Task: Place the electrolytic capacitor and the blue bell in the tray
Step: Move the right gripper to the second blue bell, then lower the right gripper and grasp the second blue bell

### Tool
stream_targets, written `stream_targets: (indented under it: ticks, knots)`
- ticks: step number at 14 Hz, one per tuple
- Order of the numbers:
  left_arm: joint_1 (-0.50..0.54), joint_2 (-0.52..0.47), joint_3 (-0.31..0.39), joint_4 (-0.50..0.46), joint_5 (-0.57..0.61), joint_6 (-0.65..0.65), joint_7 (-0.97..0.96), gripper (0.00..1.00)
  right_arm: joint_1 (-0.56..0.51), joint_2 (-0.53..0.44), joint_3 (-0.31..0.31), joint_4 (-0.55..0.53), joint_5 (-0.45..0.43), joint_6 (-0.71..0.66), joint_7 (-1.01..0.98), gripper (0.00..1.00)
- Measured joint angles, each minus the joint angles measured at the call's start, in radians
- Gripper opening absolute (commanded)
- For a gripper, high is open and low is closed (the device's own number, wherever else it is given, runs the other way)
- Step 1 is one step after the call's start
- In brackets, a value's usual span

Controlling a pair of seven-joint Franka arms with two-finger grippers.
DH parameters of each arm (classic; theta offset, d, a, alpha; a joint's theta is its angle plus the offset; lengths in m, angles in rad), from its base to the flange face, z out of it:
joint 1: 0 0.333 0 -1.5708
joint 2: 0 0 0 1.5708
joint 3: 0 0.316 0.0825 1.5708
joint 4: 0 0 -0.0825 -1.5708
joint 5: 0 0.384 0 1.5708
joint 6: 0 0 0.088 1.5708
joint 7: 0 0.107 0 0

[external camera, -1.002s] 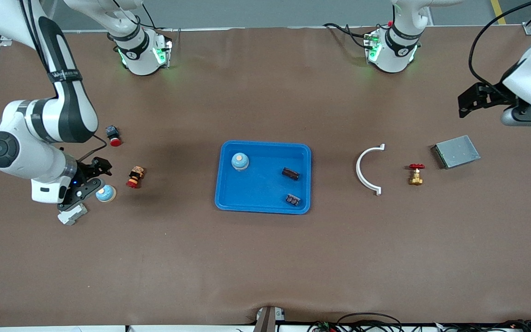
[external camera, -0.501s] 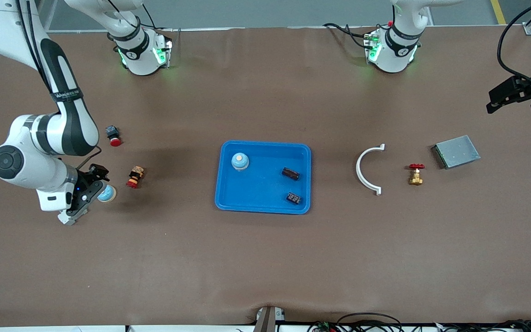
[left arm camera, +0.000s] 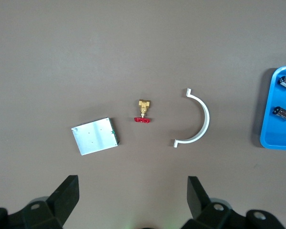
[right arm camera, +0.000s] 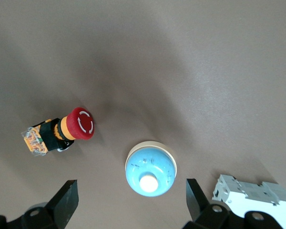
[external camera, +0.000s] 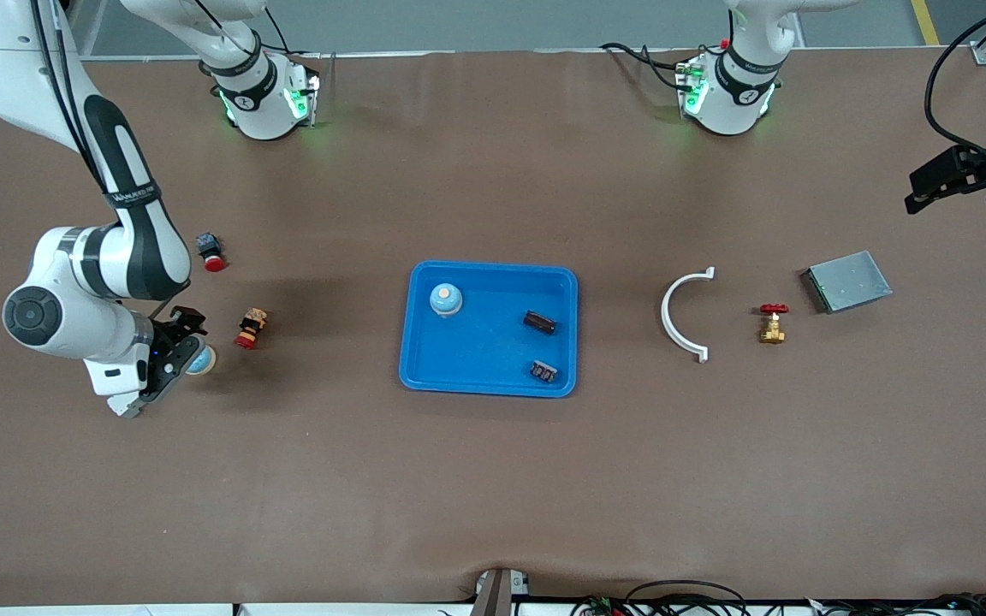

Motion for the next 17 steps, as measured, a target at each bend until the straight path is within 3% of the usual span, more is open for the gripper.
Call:
stream_targets:
  ticks: [5,17]
  knots:
    - [-0.007,-0.013,-0.002,0.0,0.0,0.001,-0.001,1.0,0.0,0.0,0.002,-0.059,-0.028,0.073,-0.001,1.0]
    - [-0.007,-0.014,-0.01,-0.001,0.0,0.0,-0.037,1.0,-0.013,0.034,0.0,-0.066,-0.061,0.118,-0.002,1.0]
